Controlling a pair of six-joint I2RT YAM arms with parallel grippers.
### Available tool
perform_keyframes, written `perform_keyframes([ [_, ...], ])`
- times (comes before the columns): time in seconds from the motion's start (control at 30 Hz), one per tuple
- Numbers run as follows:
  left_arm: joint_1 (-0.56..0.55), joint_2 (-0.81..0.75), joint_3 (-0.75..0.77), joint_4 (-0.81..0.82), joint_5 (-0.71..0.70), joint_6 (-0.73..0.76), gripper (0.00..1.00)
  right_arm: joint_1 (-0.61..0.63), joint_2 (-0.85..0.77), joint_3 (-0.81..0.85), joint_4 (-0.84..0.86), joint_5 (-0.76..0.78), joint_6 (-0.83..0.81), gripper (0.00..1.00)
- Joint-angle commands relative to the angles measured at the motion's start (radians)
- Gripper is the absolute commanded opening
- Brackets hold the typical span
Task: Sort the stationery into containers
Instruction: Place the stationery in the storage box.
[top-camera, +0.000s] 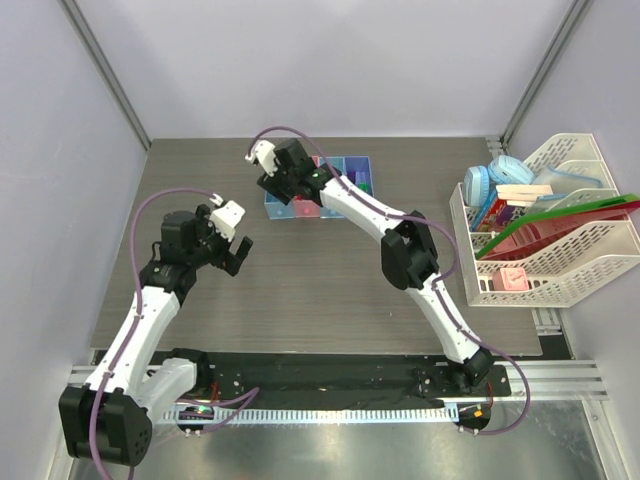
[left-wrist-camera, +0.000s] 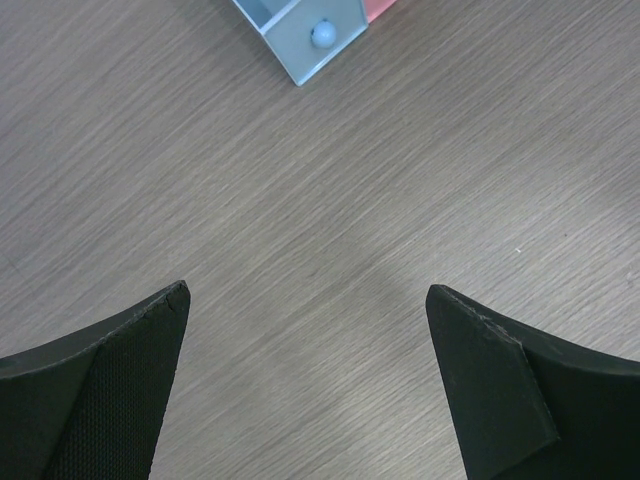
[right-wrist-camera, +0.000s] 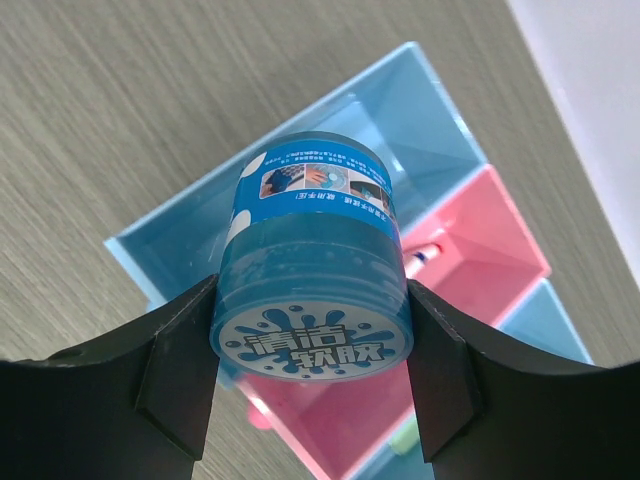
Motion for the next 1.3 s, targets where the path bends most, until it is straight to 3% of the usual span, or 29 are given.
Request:
perform_keyframes([
  [0.0,0.011,0.006,0.027,-0.016,0.028,-0.007,1.0,0.009,0.0,0.041,0.09,0.003,-0.027,0.06],
  [0.4,0.015,0.008,0.025,-0.022,0.039,-0.022,1.0,0.027,0.016,0.027,0.112,0.057,-0.057,0.2],
  [0.5,0.015,0.012,0.028,-0.022,0.046,-0.025,1.0,0.027,0.008,0.016,0.115,0.069,-0.063,0.3],
  [0.63,0.015,0.014,0.024,-0.018,0.048,-0.028,1.0,0.027,-0.004,-0.004,0.119,0.083,-0.072,0.53],
  [0.83,0.015,0.016,0.025,-0.018,0.055,-0.033,1.0,0.029,-0.013,-0.017,0.119,0.101,-0.084,0.64],
  [1.27,0.023,0.009,0.022,-0.019,0.065,-0.041,1.0,0.081,0.013,-0.031,0.109,0.253,-0.293,0.72],
])
